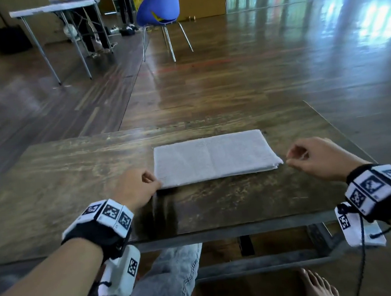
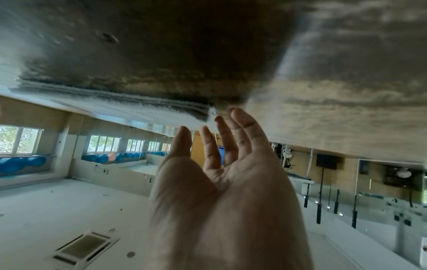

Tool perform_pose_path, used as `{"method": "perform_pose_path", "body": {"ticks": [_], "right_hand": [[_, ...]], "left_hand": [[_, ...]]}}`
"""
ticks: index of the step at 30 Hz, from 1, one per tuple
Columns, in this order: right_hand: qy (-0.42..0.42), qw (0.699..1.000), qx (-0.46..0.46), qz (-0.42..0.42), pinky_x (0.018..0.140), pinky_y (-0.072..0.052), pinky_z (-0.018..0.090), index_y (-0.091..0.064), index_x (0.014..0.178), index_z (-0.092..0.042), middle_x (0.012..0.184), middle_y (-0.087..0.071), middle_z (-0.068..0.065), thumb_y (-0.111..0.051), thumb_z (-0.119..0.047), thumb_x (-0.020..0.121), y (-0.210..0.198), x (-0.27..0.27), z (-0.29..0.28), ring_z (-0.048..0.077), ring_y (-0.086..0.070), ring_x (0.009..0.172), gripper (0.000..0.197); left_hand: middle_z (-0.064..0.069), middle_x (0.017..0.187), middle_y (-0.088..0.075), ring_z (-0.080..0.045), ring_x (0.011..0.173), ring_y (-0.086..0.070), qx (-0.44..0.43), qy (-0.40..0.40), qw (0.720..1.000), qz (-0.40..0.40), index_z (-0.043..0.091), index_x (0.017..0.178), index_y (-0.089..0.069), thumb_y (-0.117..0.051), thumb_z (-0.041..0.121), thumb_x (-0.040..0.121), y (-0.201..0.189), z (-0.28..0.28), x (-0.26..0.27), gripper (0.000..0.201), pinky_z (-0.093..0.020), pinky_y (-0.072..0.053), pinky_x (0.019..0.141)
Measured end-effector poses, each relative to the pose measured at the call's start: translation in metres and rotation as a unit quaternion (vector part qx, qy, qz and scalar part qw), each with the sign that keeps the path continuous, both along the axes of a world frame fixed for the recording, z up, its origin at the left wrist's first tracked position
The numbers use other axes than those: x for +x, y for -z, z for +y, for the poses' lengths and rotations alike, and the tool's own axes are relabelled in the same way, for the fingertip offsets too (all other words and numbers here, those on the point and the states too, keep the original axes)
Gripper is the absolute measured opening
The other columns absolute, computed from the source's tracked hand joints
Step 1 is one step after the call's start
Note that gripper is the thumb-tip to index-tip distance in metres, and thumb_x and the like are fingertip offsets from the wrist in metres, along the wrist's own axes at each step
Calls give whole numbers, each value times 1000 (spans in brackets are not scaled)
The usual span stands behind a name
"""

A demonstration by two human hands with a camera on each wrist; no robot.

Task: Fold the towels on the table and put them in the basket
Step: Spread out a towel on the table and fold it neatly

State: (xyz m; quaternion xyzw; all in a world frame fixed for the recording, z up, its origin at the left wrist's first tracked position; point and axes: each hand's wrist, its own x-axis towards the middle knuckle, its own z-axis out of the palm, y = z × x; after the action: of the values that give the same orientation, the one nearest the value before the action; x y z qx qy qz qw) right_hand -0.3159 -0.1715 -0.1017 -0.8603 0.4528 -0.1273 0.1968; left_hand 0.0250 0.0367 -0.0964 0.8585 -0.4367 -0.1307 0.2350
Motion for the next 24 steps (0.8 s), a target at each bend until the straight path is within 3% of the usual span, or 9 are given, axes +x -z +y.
{"method": "perform_pose_path", "body": {"ticks": [2,5,8,10,13,16,20,21,24], "right_hand": [[19,999,21,29,72,-44,28,-68,78,-24,80,-69,-5,-71,-33,89,10,4,-4,16,-65,81,15],[45,997,37,57,57,-41,28,-67,68,-19,70,-67,-2,-62,-51,91,19,12,-9,13,-62,70,40],[74,993,59,75,62,-46,33,-66,66,-14,67,-66,2,-53,-62,92,21,19,-15,19,-63,69,56],[83,991,78,77,69,-51,35,-66,72,-8,69,-67,5,-52,-62,93,21,25,-18,23,-64,71,60],[94,986,114,71,68,-48,33,-67,73,-6,70,-68,3,-64,-50,92,20,34,-24,20,-65,72,48],[105,978,173,55,53,-40,26,-58,58,-13,51,-56,-3,-71,-35,89,7,42,-34,13,-52,47,40],[146,947,269,-98,42,-31,22,-66,71,-9,60,-60,8,-68,-21,86,-20,56,-52,20,-45,48,20],[156,938,279,-135,42,-33,22,-68,76,-8,64,-66,9,-68,-20,87,-25,60,-56,21,-49,49,16],[165,918,313,-176,49,-41,23,-66,89,-11,79,-78,8,-65,-22,90,-30,69,-67,20,-65,58,10]], "left_hand": [[-3,64,-63,-14,53,-51,13,-22,1000,-9,12,71,-67,-70,36,87,7,-8,-5,29,-21,-33,47],[-1,53,-49,-17,45,-42,34,-43,998,-20,13,58,-50,-69,42,86,13,-18,-7,45,-24,-24,42],[3,70,-58,-14,57,-49,105,-50,992,-38,16,79,-59,-65,50,85,14,-25,-7,36,-25,-28,47],[2,66,-57,-15,57,-52,141,-62,987,-41,16,71,-56,-64,56,84,13,-27,-3,42,-26,-30,47],[4,48,-61,-14,44,-55,172,-89,979,64,13,65,-61,-70,52,81,7,-33,5,43,-21,-37,42],[2,39,-54,-12,28,-47,190,-116,954,199,12,61,-55,-74,30,85,-6,-41,15,36,-17,-38,34],[1,44,-50,-18,41,-53,176,-98,953,225,18,55,-47,-65,26,88,-38,-70,28,38,-23,-40,55],[2,41,-48,-16,39,-54,169,-100,952,235,18,54,-45,-63,26,90,-48,-79,31,41,-21,-41,54],[1,36,-47,-12,27,-50,164,-107,949,245,14,53,-46,-60,19,93,-74,-100,37,43,-11,-41,37]]}}
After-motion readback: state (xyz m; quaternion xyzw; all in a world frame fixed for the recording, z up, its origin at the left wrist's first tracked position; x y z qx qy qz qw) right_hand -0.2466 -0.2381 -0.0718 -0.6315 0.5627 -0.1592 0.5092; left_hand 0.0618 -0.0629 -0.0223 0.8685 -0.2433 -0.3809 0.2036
